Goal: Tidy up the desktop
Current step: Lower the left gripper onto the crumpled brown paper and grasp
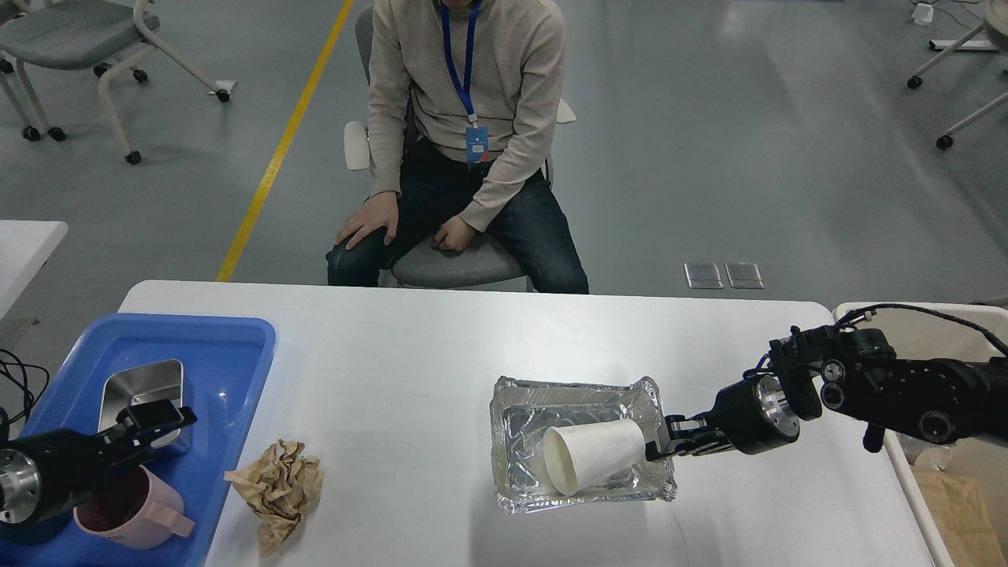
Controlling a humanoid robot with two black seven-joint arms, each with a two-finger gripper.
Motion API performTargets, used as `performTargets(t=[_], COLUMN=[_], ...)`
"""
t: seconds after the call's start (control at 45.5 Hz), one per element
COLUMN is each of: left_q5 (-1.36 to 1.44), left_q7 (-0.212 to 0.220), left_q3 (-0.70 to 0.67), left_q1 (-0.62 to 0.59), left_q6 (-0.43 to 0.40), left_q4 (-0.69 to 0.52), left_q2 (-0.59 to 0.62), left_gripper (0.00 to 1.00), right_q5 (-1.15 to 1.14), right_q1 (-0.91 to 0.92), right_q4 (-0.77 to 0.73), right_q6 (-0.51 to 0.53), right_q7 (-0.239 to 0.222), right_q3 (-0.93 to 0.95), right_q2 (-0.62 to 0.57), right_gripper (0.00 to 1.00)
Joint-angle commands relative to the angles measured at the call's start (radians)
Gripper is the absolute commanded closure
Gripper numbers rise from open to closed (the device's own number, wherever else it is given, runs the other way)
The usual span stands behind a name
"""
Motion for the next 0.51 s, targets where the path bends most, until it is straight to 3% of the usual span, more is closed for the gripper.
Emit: performTargets(t=[0.0,0.374,0.484], left_q5=[0.002,0.002,0.002], left_q7=[0.001,0.055,0.109], left_q3=[0.001,0.012,0.012], left_q1=[0.006,0.003,0.003], left_q6=[0.016,0.036,0.032], left_q4=[0.016,0.023,0.023], left_q2=[-0.061,-0.173,-0.181], left_gripper=[0.24,0.24,0.24], right_q5=[0.0,0.0,0.0], right_q1=[0.0,-0.001,-0.001], right_q4=[0.001,-0.001,-0.001], right_q6=[-0.001,-0.008,-0.008], right_q7=[0.0,0.0,0.0], right_q3=[0.001,0.001,0.003], right_q2=[-0.003,-0.001,0.001], right_gripper=[1.0,1.0,1.0])
